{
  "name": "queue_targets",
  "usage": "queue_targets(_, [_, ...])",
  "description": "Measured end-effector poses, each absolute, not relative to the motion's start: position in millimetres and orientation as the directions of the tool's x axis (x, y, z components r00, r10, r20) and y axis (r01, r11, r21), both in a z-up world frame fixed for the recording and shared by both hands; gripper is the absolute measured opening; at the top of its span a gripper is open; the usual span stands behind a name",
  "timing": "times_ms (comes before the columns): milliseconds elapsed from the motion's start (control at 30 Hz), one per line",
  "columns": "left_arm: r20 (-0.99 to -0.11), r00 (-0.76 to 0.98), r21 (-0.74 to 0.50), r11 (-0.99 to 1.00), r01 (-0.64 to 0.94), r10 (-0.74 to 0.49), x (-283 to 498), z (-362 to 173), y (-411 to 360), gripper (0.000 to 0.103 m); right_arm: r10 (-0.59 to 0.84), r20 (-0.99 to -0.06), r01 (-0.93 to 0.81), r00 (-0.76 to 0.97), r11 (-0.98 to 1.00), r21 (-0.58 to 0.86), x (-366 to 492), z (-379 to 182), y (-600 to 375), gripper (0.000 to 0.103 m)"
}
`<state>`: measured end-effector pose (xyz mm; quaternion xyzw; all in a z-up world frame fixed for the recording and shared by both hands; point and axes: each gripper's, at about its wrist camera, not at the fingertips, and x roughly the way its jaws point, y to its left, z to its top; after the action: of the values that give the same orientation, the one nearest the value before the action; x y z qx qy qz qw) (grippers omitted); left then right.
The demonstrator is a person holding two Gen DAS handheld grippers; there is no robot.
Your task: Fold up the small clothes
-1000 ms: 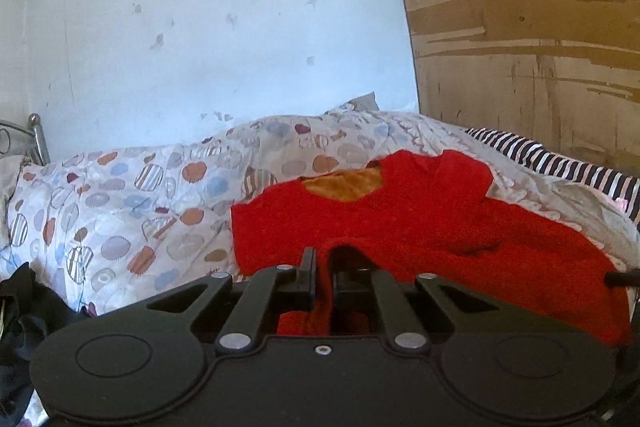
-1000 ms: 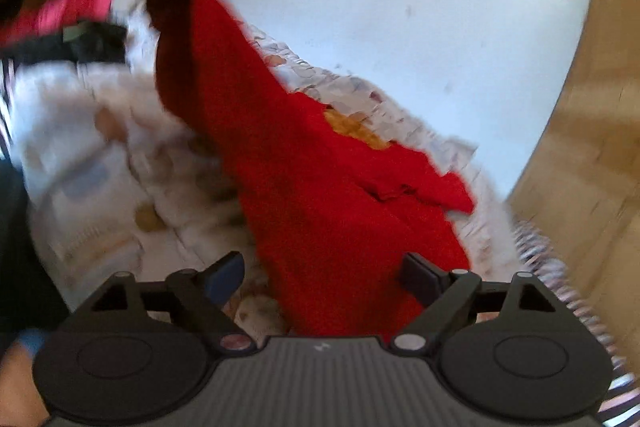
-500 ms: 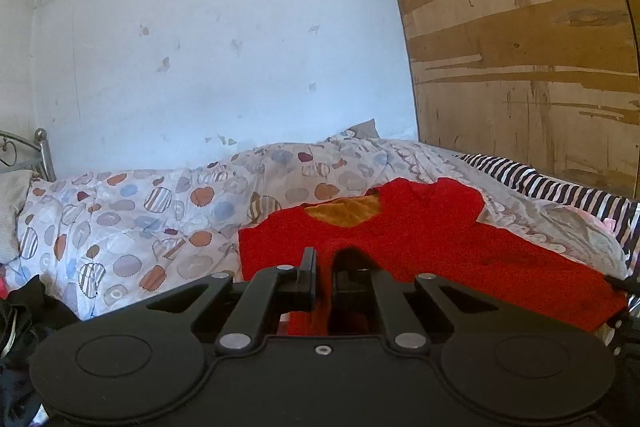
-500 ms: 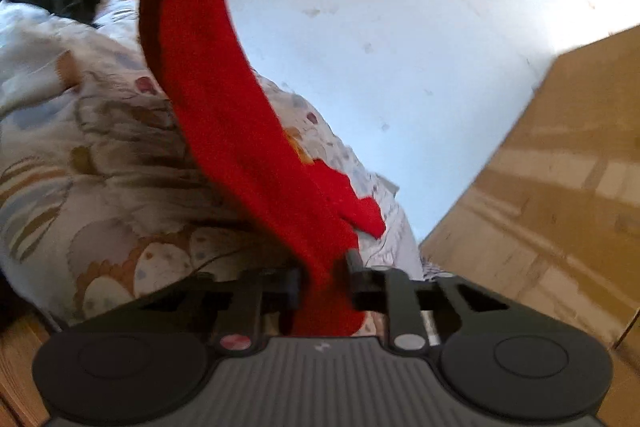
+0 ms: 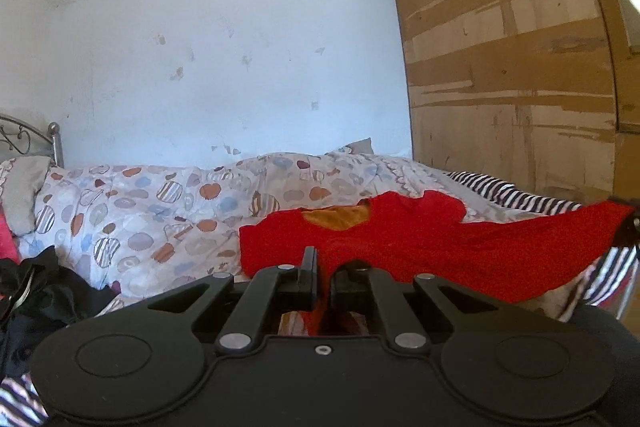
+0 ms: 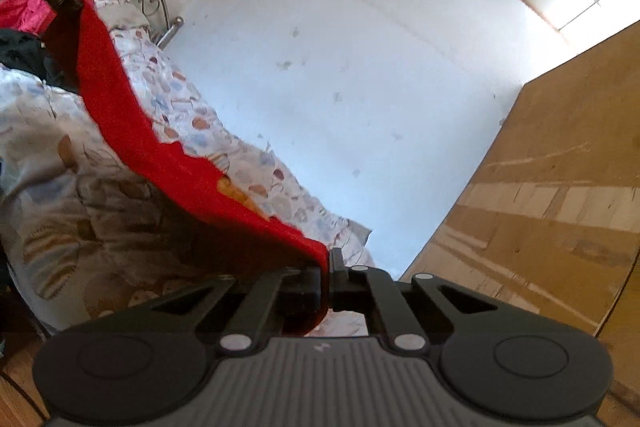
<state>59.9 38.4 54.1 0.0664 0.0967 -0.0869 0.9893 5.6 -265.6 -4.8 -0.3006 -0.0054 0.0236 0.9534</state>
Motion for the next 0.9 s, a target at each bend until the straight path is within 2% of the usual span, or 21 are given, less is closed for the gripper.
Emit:
queue_targets(233, [-0.162,0.967,0.107,0.971,0.216,-0.197,-11.4,77.6,39.8,0.004,0.073,0.032,-0.049,0.997,0.879,-0.475,-55.1,42.8,-274.2,0.004])
queue_targets(400, [-0.182,0.956,0.065,0.968,0.244,-0.229,-8.4,94.0,46.2,0.005,0.101,0.038,-0.076,0.994,0.905,-0.418,-45.7,67.4,-283.8,0.004])
queue_targets(600, [-0.194,0.959,0.093,0.969,0.228,-0.207,50.1,115.1,48.9,0.005,0.121,0.055,-0.084,0.991,0.892,-0.445,11.5,88.5,-286.3,0.004])
queue_targets(900, [-0.284,0.943,0.094,0.974,0.205,-0.171,197.0,144.2,44.4,0.006,0.13,-0.035,-0.131,0.991,0.876,-0.464,165.3,107.5,-288.8,0.004])
